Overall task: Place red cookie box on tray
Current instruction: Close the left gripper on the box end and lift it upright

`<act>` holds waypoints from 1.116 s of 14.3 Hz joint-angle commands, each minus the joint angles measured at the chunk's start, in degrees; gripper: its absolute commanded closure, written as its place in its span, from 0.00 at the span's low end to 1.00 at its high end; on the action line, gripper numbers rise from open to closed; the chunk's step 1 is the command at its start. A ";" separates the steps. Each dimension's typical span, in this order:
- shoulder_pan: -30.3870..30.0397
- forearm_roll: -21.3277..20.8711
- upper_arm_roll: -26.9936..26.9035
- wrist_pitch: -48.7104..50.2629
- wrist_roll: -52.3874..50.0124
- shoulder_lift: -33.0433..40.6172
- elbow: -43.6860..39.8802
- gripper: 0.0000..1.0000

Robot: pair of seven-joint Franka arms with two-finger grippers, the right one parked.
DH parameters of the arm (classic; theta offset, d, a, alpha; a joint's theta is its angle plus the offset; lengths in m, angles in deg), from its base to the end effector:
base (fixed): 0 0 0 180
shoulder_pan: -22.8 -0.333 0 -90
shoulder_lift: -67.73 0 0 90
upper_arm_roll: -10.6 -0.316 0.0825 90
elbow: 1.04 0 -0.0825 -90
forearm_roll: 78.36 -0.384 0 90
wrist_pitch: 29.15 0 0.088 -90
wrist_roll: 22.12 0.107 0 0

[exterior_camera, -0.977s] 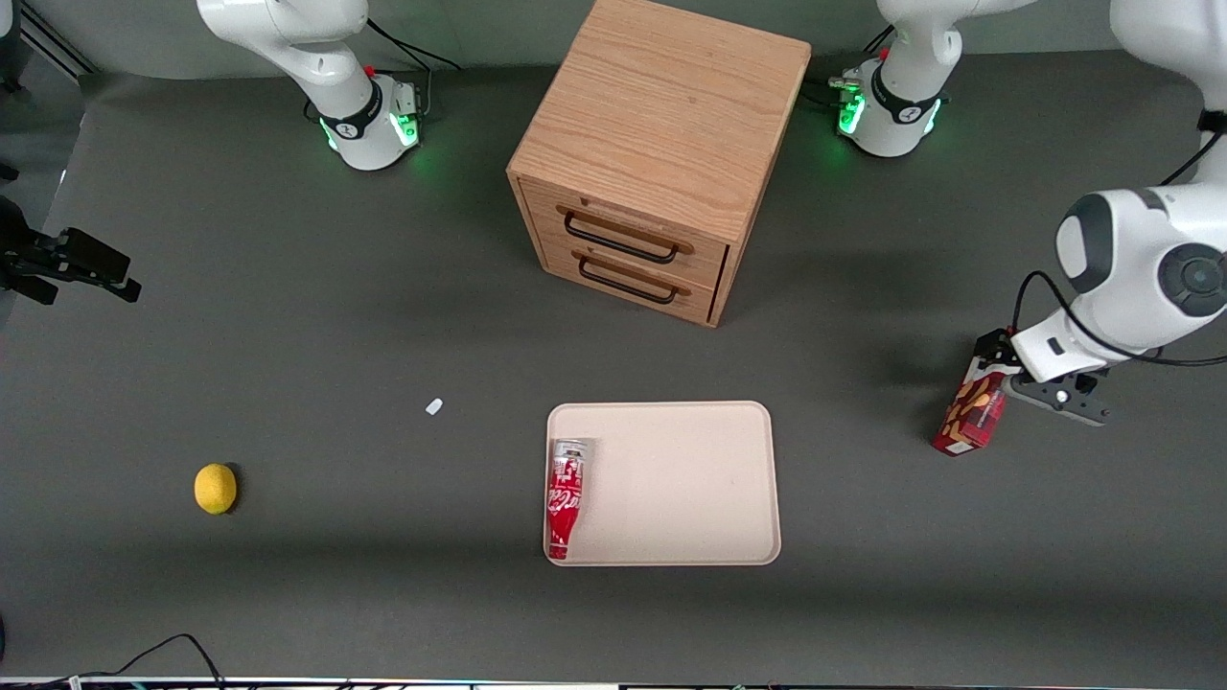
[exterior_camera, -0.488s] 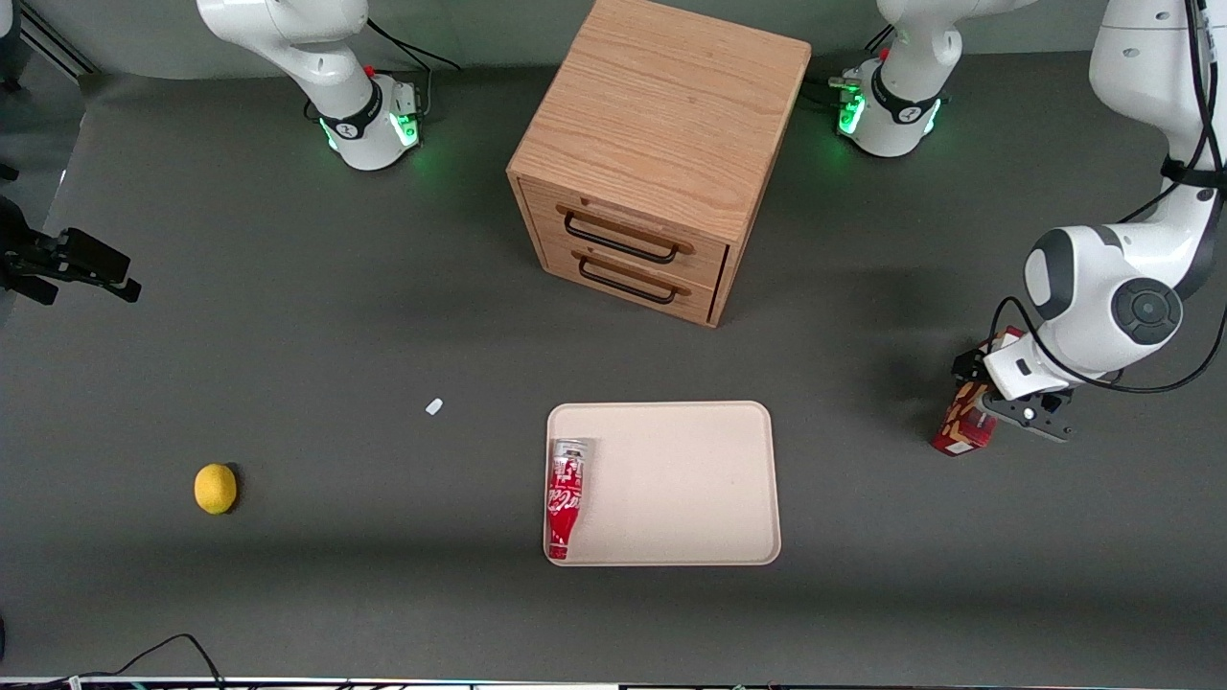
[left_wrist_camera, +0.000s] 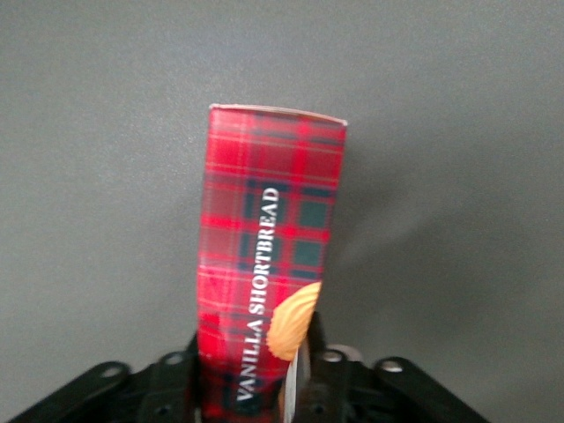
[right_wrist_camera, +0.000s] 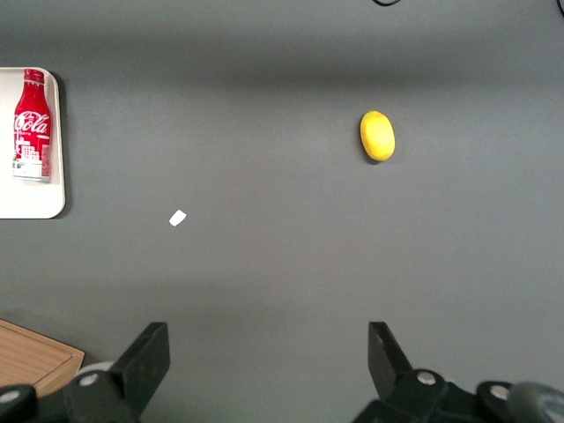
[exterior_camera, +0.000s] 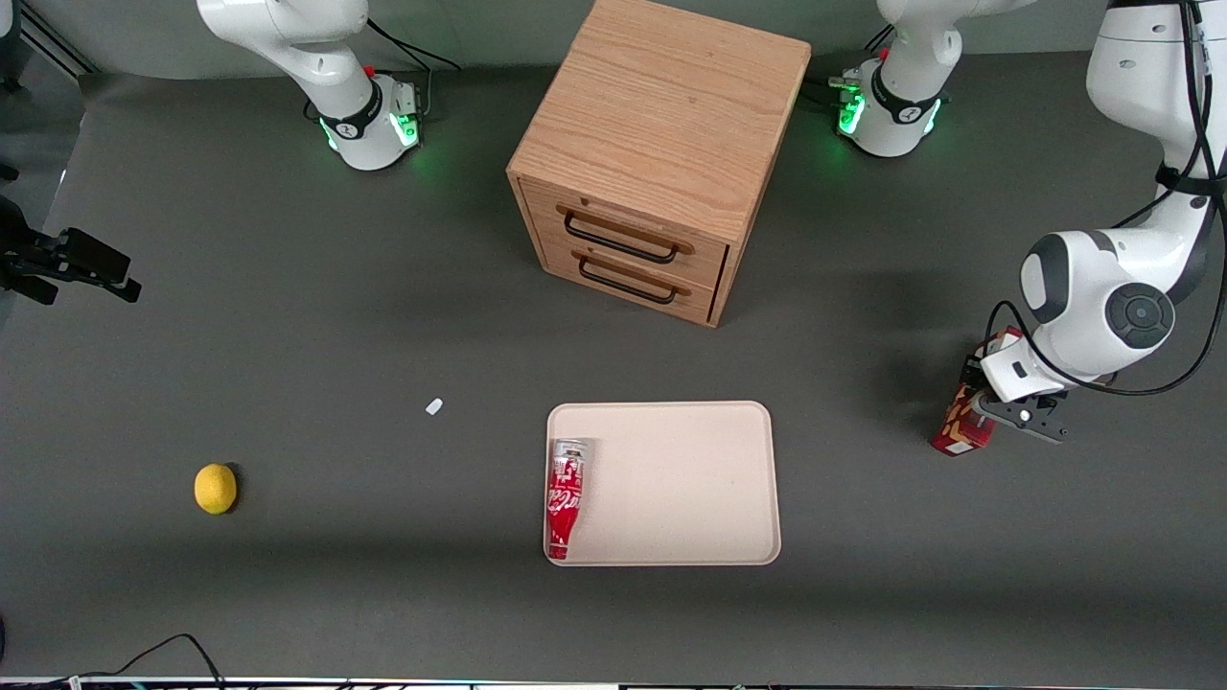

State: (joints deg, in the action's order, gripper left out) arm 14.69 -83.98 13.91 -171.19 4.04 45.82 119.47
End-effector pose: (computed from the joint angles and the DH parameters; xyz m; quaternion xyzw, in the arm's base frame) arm 0.5793 0.0486 0.2342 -0.9750 0.2212 0.0077 0.0179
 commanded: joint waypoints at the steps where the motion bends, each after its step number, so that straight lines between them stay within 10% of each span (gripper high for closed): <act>1: 0.38 -0.19 -0.41 0.35 0.12 0.38 0.25 1.00; 7: 0.30 0.25 -0.41 3.32 0.03 2.66 -1.59 1.00; 16: 1.09 3.66 -0.41 34.50 -2.50 4.96 -25.64 1.00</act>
State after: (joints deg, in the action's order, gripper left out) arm 14.78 -82.51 13.86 -144.85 3.43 50.89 100.84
